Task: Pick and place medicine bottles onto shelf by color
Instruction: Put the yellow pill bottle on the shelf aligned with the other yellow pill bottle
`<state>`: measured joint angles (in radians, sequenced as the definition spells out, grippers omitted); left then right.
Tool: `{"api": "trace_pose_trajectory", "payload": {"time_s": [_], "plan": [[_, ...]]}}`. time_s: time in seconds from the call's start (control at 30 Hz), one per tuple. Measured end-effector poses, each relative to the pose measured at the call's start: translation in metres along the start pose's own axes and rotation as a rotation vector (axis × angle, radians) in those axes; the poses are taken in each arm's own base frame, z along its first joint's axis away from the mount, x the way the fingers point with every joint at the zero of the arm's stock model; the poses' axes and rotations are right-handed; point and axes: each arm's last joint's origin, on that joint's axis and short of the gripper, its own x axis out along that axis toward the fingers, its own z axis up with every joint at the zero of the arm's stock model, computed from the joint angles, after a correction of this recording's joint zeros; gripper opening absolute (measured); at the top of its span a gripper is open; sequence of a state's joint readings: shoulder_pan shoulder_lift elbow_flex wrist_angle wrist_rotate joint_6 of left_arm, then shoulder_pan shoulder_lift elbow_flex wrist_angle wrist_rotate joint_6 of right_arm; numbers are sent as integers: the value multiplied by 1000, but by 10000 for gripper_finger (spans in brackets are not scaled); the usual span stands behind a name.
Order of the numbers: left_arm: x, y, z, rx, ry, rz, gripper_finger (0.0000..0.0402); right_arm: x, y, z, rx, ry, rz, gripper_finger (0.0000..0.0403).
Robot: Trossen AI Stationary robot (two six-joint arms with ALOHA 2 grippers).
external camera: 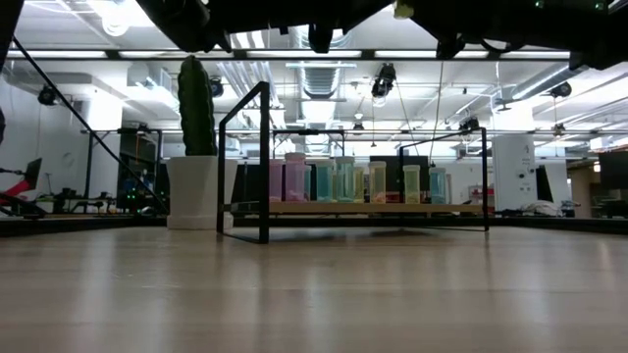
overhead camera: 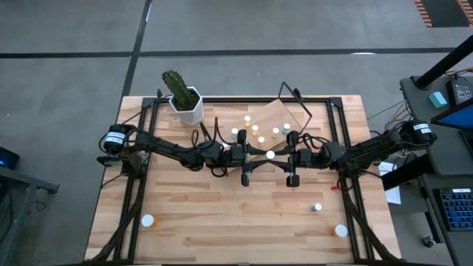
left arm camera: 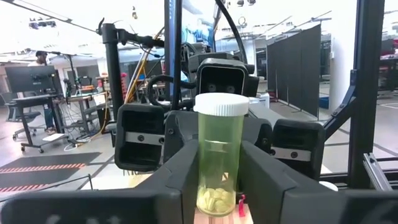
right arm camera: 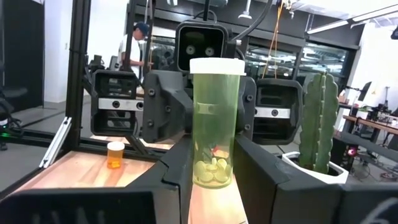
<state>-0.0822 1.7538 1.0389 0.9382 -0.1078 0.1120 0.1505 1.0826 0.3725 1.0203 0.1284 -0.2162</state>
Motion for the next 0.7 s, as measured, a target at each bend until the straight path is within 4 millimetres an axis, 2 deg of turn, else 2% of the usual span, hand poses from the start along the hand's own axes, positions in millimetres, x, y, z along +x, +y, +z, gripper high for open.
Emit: {"api": "trace_pose_trajectory", "payload": {"time_s": [0.13,0.47,0.57,0.7], "plan": [[0,0,0,0,3,0,74,0,0,0,12,2,-3,108],[-6,0,-5,9,49,-2,72,-5,-2,4,70,36,3,199],[-12,-1,-4,39,148,41,71,-7,-4,14,100,113,13,214],[-20,-3,-5,101,317,126,71,-4,-9,34,106,316,-8,218]]}}
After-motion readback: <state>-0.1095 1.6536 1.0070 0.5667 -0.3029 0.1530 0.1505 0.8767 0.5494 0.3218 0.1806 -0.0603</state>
